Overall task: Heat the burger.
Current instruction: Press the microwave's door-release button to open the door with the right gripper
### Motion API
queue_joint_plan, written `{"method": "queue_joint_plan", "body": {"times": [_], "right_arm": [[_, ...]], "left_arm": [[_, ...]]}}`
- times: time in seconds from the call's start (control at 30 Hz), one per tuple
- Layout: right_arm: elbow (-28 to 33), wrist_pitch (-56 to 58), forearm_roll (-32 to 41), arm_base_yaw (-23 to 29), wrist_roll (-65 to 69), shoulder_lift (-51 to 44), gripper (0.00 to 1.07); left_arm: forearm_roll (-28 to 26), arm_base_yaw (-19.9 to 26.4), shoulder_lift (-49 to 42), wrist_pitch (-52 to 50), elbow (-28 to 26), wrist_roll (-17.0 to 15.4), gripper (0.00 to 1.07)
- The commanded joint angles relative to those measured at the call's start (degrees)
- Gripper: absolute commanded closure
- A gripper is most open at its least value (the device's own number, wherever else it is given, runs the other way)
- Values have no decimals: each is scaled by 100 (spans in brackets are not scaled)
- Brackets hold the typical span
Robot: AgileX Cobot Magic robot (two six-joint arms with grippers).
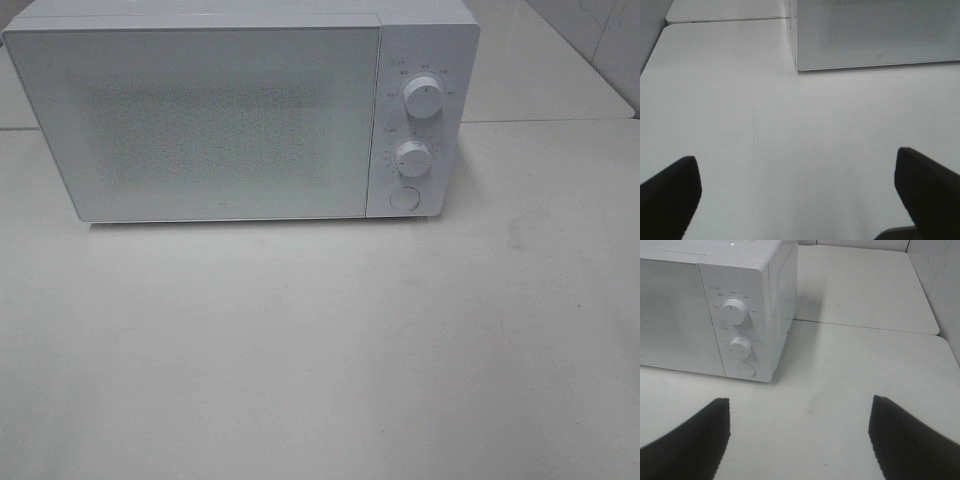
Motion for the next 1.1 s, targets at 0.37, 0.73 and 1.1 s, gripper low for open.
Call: {"method": "queue_joint_plan", "body": {"times": [0.37,0.73,1.1], "right_arm": [[-40,-1793,0,-23,-29,1713,32],[510,-3982,0,-23,166,2830,32],[934,-6377,0,-6,166,4142,32]], "left_arm": [[6,-6,-109,-69,11,-29,9],[6,-6,-109,-69,11,-29,9],[6,-6,-109,-69,11,-29,9]]}}
